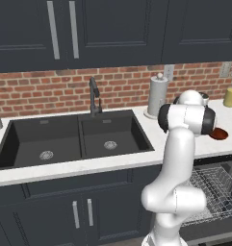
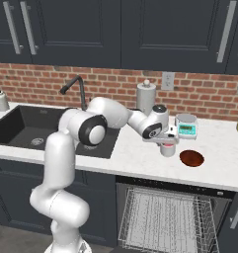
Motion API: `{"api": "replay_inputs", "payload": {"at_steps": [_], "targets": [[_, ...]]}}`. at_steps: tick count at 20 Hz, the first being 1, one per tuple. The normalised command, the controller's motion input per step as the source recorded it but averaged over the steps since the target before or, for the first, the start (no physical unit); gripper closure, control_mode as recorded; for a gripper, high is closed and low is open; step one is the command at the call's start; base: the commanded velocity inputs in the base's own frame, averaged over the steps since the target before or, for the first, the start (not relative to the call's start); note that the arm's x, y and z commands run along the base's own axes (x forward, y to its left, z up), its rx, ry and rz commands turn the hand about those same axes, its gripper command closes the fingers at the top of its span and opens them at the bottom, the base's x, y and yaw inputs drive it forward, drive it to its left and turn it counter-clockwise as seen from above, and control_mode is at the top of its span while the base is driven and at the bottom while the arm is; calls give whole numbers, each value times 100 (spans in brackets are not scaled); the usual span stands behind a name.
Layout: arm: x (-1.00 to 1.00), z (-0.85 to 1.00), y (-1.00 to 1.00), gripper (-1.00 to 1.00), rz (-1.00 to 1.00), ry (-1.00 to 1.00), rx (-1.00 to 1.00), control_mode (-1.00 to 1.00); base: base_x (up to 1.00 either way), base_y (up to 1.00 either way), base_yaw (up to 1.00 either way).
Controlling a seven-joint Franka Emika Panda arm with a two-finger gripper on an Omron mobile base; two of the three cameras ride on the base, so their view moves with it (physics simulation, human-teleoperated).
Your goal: Pick up the cup and bowl from the counter, place them in the dishwasher, and close the dishwasher door.
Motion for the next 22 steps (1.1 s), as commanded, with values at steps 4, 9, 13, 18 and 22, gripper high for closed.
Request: {"api": "replay_inputs", "payload": {"at_steps": [4,9,13,18,22], "targets": [[-36,2,0,100,2,0,0,-100,0,0,0],[-54,7,8,100,9,0,0,-100,0,0,0],[-61,6,29,100,17,0,0,-100,0,0,0],[-65,2,31,100,20,0,0,-100,0,0,0],[-62,0,15,100,20,1,0,-100,0,0,0]]}}
